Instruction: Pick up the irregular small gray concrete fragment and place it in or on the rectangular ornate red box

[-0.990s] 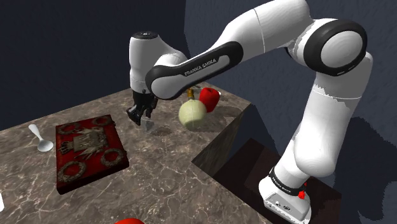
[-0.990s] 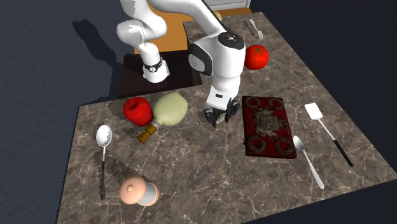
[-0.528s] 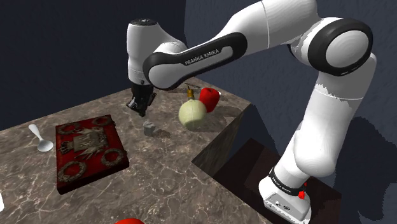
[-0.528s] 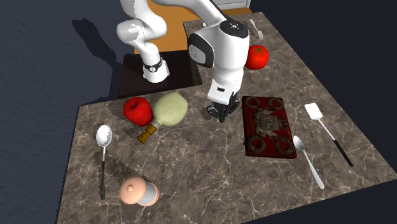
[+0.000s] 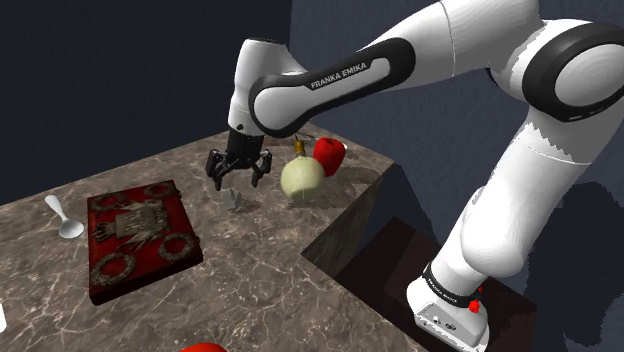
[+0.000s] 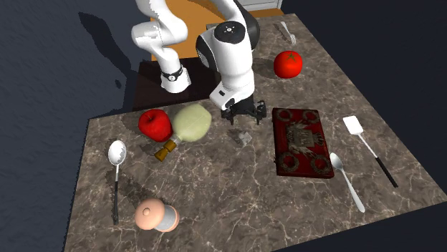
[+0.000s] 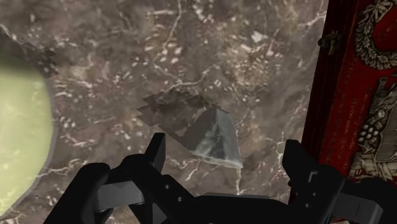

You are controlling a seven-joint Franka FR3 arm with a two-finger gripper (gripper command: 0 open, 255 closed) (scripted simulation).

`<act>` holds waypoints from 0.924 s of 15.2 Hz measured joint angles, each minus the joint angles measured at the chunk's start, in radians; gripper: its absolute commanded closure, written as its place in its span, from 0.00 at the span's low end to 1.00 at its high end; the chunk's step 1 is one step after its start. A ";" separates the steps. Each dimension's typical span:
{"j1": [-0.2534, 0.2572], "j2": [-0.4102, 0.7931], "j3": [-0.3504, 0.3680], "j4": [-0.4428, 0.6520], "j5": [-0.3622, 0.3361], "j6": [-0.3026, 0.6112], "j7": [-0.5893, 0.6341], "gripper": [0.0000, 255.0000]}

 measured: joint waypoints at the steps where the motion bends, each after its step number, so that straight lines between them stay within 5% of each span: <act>1: 0.000 0.004 0.000 -0.007 0.005 0.012 0.005 0.00; 12: 0.005 0.041 0.003 -0.029 -0.003 0.071 0.020 0.00; 13: 0.005 0.041 0.003 -0.029 -0.003 0.071 0.020 1.00; 14: 0.005 0.041 0.003 -0.029 -0.003 0.071 0.020 1.00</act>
